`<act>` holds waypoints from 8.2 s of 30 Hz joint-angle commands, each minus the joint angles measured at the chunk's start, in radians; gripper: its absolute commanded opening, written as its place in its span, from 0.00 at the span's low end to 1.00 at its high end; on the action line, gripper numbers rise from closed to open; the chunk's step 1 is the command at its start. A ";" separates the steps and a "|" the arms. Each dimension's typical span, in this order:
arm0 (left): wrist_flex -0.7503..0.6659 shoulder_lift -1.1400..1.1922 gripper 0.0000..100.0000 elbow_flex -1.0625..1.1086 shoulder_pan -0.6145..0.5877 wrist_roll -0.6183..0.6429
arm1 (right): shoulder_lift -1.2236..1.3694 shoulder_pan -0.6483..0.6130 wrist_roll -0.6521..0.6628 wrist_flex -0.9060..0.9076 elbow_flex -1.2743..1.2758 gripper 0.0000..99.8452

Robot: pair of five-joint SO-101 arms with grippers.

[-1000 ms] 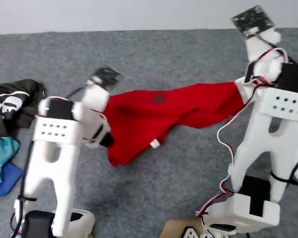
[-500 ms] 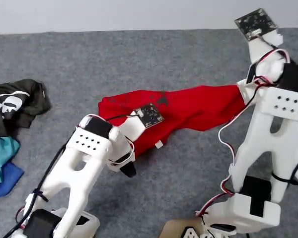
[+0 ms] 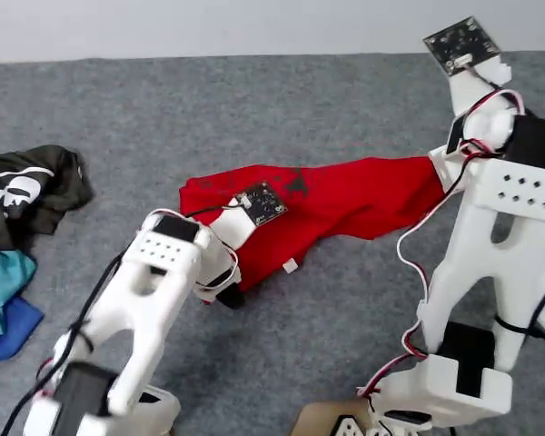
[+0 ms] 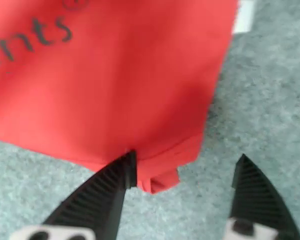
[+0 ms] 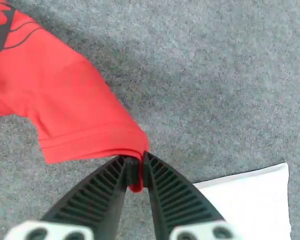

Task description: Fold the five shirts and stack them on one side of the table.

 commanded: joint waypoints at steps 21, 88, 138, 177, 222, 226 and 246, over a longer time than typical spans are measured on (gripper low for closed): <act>0.031 0.290 0.09 -0.263 -0.006 -0.006 | -0.065 -0.010 -0.006 0.044 -0.009 0.01; 0.012 0.252 0.23 -0.180 0.038 -0.009 | -0.065 -0.013 -0.008 0.045 -0.009 0.01; 0.512 0.410 0.00 -0.794 0.026 -0.012 | -0.065 -0.007 -0.005 0.045 -0.009 0.01; 0.448 0.525 0.10 -0.633 -0.046 -0.026 | -0.084 -0.045 -0.003 0.044 0.066 0.01; 0.624 -0.077 0.00 -0.728 0.002 -0.029 | -0.174 -0.065 -0.003 0.042 -0.038 0.01; 0.623 -0.170 0.00 -0.825 -0.048 -0.029 | -0.255 -0.108 0.020 0.024 -0.044 0.01; 0.315 -0.232 0.00 -1.356 -0.222 0.066 | -0.458 -0.041 0.282 -0.541 -0.186 0.01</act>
